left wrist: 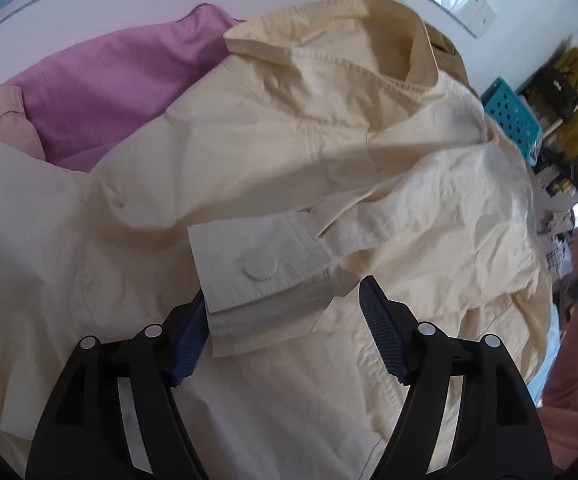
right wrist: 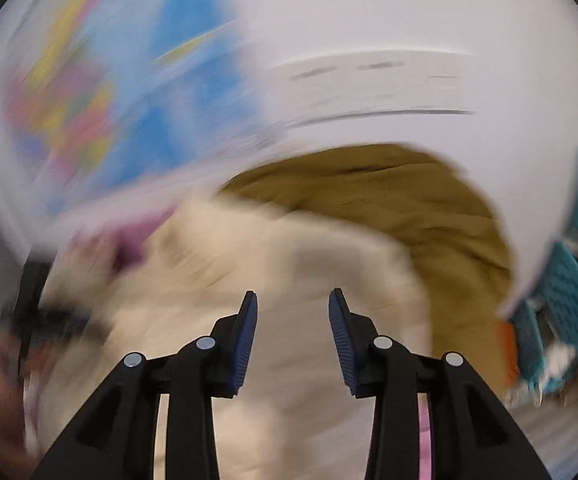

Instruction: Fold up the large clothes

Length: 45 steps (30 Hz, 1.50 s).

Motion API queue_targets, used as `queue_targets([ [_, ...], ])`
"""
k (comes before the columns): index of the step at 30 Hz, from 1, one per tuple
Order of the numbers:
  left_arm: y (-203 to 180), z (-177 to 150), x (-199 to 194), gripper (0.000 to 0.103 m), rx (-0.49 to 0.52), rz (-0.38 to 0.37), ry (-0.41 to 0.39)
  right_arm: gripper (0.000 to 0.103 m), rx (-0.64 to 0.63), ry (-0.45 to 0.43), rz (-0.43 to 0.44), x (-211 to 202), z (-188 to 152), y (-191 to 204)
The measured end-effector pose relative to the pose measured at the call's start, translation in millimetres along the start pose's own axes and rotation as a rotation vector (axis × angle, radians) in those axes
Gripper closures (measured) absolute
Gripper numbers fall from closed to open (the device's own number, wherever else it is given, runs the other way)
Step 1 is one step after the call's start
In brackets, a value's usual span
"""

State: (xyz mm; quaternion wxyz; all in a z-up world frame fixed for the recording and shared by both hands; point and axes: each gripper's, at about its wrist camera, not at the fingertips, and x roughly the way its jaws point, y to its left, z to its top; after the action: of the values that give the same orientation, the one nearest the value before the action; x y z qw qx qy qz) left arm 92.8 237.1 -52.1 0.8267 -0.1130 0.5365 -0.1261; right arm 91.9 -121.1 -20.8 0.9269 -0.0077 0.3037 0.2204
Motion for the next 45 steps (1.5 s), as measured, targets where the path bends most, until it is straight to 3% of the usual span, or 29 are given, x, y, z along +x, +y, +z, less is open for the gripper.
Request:
queue_targets([
  [3, 0.7, -0.4, 2.4, 0.035, -0.004, 0.036, -0.012, 0.068, -0.162, 0.123, 0.035, 39.0, -19.7, 47.4],
  [4, 0.9, -1.5, 5.2, 0.035, -0.003, 0.045, -0.006, 0.068, -0.218, 0.162, 0.005, 54.6, -26.9, 56.0],
  [6, 0.4, -6.6, 3.6, 0.036, -0.001, 0.045, -0.013, 0.078, -0.285, 0.223, -0.137, 86.2, -40.4, 53.9],
  [7, 0.4, -10.4, -2.7, 0.036, -0.002, 0.047, -0.038, 0.087, -0.271, 0.245, -0.168, 97.2, -44.5, 43.3],
  [10, -1.8, -19.9, -33.5, 0.035, 0.028, 0.015, -0.137, 0.088, -0.157, 0.277, -0.215, 112.0, -51.2, 7.6],
  [13, 6.8, -42.4, -81.9, 0.024, 0.048, 0.048, -0.266, 0.083, -0.068, 0.297, -0.174, 106.6, -53.6, -8.5],
  [16, 29.3, -68.6, -121.8, 0.022, 0.009, 0.103, -0.341, 0.07, -0.109, 0.236, -0.155, 82.8, -44.3, 10.9],
  [19, 60.3, -91.9, -151.8, 0.018, -0.073, 0.199, -0.392, 0.067, -0.193, 0.156, -0.021, 58.8, -29.3, 54.4],
  [22, 95.4, -113.1, -169.1, 0.018, -0.178, 0.258, -0.401, 0.056, -0.289, 0.139, 0.123, 60.5, -23.8, 104.1],
  [24, 119.3, -131.4, -174.2, 0.018, -0.257, 0.301, -0.391, 0.056, -0.332, 0.165, 0.183, 76.5, -21.6, 134.7],
  [29, 162.3, -175.4, -186.4, 0.018, -0.377, 0.371, -0.347, 0.056, -0.369, 0.278, 0.203, 141.0, -27.1, 188.4],
  [33, 173.2, -207.4, -202.1, 0.018, -0.383, 0.411, -0.338, 0.055, -0.356, 0.363, 0.201, 180.8, -34.3, 204.6],
  [35, 176.7, -223.6, -210.4, 0.017, -0.378, 0.443, -0.341, 0.054, -0.326, 0.355, 0.225, 179.9, -32.2, 206.2],
  [40, 180.4, -248.7, -212.8, 0.01, -0.337, 0.439, -0.3, 0.054, -0.284, 0.305, 0.29, 151.0, -26.6, 206.0],
  [43, 188.7, -254.6, -201.1, 0.008, -0.344, 0.385, -0.274, 0.054, -0.267, 0.279, 0.315, 131.1, -28.3, 203.2],
  [45, 194.8, -256.2, -193.4, 0.022, -0.369, 0.334, -0.271, 0.054, -0.256, 0.275, 0.339, 127.2, -30.3, 203.7],
])
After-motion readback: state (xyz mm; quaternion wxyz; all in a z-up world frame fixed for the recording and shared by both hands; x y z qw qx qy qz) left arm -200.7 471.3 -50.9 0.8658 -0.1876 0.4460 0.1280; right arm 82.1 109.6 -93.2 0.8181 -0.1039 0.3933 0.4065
